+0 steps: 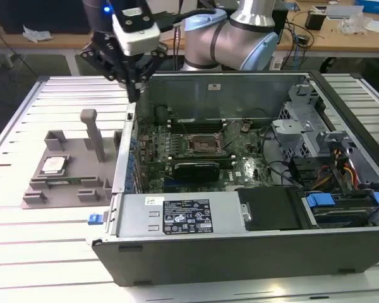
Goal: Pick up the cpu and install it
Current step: 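Reach for the cpu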
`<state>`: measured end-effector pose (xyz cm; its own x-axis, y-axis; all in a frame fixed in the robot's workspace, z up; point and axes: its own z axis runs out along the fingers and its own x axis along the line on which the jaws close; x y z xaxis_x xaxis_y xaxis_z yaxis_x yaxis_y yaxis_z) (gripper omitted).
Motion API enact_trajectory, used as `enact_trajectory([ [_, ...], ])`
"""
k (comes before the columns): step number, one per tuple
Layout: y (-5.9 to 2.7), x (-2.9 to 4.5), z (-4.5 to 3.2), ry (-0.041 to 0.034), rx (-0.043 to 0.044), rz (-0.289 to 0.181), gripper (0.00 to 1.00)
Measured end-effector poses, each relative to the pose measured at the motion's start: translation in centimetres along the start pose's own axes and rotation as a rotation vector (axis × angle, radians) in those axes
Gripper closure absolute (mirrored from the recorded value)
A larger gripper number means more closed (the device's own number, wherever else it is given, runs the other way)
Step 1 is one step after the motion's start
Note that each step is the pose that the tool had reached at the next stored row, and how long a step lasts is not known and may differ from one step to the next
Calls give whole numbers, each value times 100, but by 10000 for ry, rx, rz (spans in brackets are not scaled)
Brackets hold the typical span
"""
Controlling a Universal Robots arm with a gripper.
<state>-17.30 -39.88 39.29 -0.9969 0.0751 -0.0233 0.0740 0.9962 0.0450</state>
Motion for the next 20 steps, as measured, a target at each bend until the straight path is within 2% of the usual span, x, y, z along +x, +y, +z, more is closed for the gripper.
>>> enact_trajectory([
  [2,-15,204,-3,0,0,0,89],
  [4,-33,445,-7,-1,0,3,89],
  [5,-45,604,-10,-2,-1,1,89],
  [7,-58,767,-6,-1,0,0,89],
  [9,-64,867,2,-1,0,3,89],
  [11,-75,1021,28,-1,0,1,89],
  [13,-98,1311,73,-1,0,3,89],
  [15,-106,1419,78,-1,-1,1,89],
  [17,-121,1614,94,-1,-1,3,89],
  [20,-135,1783,113,-1,-1,1,89],
])
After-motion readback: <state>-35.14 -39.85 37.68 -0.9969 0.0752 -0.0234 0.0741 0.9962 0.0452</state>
